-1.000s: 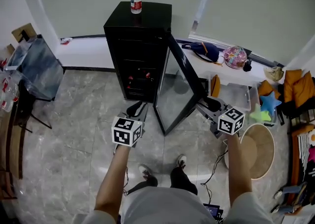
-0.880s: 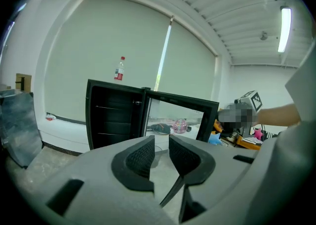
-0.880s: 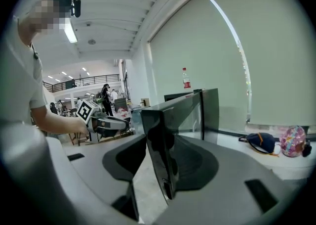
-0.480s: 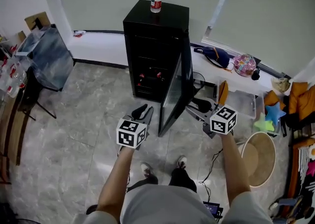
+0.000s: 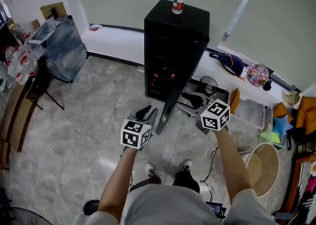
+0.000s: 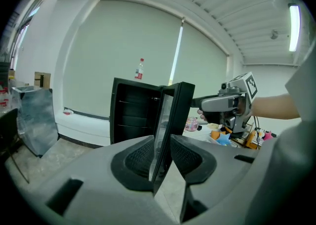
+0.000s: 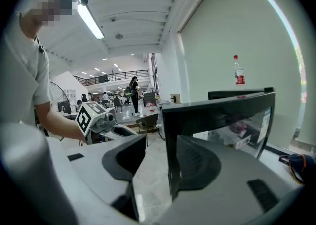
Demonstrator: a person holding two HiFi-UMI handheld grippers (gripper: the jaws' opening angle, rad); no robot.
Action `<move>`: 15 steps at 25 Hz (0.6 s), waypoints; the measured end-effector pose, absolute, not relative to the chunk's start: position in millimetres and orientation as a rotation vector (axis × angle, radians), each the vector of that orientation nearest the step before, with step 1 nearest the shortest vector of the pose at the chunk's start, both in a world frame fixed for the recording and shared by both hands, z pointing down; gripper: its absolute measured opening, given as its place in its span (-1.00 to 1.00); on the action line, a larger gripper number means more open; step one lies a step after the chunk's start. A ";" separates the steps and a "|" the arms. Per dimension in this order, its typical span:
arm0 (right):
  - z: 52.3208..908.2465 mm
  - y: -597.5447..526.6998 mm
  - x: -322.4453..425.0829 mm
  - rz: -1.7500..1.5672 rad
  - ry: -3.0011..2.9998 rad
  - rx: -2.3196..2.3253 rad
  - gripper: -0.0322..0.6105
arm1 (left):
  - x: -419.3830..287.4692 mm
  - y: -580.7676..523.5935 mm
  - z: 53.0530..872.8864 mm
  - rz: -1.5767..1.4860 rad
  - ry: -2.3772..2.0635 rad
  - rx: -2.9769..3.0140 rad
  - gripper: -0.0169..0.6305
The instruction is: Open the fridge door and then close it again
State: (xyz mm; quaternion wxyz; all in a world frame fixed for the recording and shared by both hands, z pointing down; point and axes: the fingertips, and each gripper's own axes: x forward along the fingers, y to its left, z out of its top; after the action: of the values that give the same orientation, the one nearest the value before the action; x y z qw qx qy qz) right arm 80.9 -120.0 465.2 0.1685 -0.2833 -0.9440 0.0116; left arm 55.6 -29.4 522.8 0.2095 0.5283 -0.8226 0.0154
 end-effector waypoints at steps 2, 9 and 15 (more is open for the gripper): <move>461.7 -107.4 67.7 0.020 -2.682 -0.835 -0.35 | 47.9 -21.8 523.0 0.043 -2.293 1.455 -0.68; 436.1 -105.1 27.0 -0.280 -2.746 -0.736 -0.34 | 21.0 -11.9 522.7 0.054 -2.303 1.451 -0.66; 413.1 -142.9 -7.6 -0.844 -2.624 -0.566 -0.25 | -10.9 -30.9 531.2 0.065 -2.289 1.426 -0.55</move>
State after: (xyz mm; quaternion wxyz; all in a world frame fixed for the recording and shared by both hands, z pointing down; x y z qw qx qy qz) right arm -7.6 -142.9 413.1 0.1629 -0.1986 -0.9200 -0.2959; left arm -10.9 -30.9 531.2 0.2203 0.5155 -0.8277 0.0236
